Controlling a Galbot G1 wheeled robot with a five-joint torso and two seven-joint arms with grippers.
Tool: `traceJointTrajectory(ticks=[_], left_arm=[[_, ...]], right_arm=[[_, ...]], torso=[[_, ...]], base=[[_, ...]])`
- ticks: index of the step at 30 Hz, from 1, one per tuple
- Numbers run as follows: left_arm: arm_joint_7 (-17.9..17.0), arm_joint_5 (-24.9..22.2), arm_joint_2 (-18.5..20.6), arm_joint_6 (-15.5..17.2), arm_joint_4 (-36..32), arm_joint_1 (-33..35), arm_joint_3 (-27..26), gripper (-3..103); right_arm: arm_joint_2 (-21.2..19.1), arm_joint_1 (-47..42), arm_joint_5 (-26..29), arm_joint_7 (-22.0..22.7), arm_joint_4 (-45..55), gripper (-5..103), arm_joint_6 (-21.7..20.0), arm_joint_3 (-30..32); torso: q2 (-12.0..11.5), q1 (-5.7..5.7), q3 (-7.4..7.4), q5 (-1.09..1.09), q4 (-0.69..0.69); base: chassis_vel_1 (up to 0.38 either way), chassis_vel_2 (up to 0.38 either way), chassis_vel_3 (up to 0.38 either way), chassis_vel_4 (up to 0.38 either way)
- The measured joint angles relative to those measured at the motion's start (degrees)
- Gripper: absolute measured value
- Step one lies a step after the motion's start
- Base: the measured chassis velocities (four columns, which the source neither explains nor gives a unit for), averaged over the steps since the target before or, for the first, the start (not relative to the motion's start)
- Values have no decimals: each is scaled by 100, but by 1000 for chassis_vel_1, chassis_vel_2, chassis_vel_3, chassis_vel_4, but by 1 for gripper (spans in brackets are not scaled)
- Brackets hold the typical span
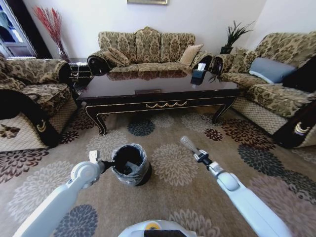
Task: Move to the front of the table and pick up the trash from the floor, then place it into the trash bin.
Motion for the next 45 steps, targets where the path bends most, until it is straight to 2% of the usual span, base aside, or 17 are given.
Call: traceJointTrajectory(ticks=[8,11,12,15,21,23,27,29,32,35,39,45], left_arm=[[-83,42,144,0,-303,165,91,0],[-149,25,158,-2,-285,-182,573,0],[-149,25,158,-2,-285,-182,573,0],[-304,-80,142,1,-143,-856,1320,0],[-493,-166,-146,-4,39,-1699,2143,0],[-509,-174,-204,-3,58,-1782,2243,0],[-563,-250,-503,-3,189,-2205,2892,0],[-576,-265,-559,-2,243,-2317,3049,0],[-678,-368,-874,0,497,-2754,3546,0],[-705,-420,-977,0,568,-2893,3672,0],[-793,-615,-1357,0,861,-3533,4304,0],[-847,-743,-1598,-1,1015,-3894,4596,0]], right_arm=[[62,-778,139,117,1926,24,-231,389],[161,-1247,162,102,2540,24,-262,605],[161,-1247,162,102,2540,24,-262,605],[238,-1700,184,46,3024,24,-272,850],[373,-2301,238,-41,3612,24,-311,1055],[397,-2361,216,-61,3656,24,-311,1065],[442,-2471,-66,-153,3615,24,-235,1080],[440,-2471,-76,-156,3599,24,-227,1077],[458,-2485,-82,-159,3564,24,-227,1031],[470,-2503,-99,-166,3558,24,-227,1017],[509,-2715,-157,-191,3582,24,-228,1032],[562,-2731,-281,-196,3601,24,-229,1075]], torso=[[0,0,0,0,8],[0,0,0,0,6],[0,0,0,0,6],[0,0,1,0,3],[0,0,1,1,3],[0,0,1,0,3],[0,0,1,1,4],[0,0,1,0,3],[0,0,1,2,4],[0,0,1,1,4],[0,0,1,2,4],[0,0,1,1,3]], base=[[0,0,0,0],[0,0,0,0],[0,0,0,0],[0,0,0,0],[0,0,0,0],[0,0,0,0],[0,0,0,0],[0,0,0,0],[0,0,0,0],[0,0,0,0],[0,0,0,0],[0,0,0,0]])
